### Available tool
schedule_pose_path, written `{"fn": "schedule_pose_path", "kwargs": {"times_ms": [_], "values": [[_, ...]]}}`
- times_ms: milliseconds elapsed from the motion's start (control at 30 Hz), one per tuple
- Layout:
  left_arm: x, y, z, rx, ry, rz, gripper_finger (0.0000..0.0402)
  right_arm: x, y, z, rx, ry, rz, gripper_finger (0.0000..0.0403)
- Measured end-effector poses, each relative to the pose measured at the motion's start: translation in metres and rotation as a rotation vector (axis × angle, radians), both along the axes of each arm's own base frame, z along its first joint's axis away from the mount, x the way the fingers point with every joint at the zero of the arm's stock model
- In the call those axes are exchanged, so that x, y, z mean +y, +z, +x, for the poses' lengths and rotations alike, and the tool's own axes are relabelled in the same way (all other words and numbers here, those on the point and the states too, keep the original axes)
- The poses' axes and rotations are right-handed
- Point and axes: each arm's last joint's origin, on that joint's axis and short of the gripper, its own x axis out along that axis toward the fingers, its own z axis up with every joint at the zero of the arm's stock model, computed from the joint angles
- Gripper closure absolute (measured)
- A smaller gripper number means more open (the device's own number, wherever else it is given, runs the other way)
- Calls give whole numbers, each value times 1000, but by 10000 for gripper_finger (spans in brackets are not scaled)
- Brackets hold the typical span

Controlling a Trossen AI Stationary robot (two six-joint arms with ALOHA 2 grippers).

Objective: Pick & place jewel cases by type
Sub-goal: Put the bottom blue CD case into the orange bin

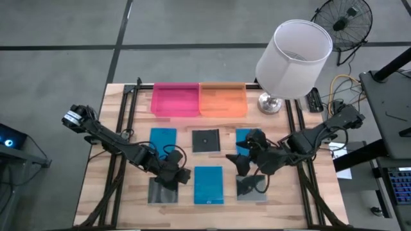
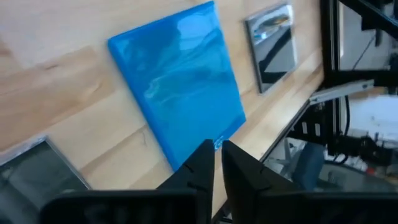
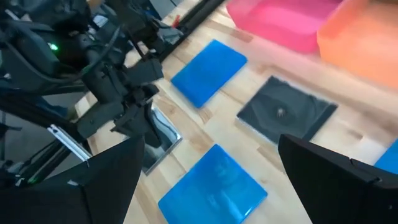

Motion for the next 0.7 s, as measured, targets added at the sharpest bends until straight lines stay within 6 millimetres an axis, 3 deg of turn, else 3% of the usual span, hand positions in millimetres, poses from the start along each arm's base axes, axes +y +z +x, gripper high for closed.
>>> {"fn": "schedule_pose_path", "kwargs": {"times_ms": [367,700], "values": [[-1,-26,1,89,108,-66,401,16,-40,28,108,-16,-28,37],[-19,-54,13,129,175,-92,401,19,-42,28,138,36,-97,37]]}}
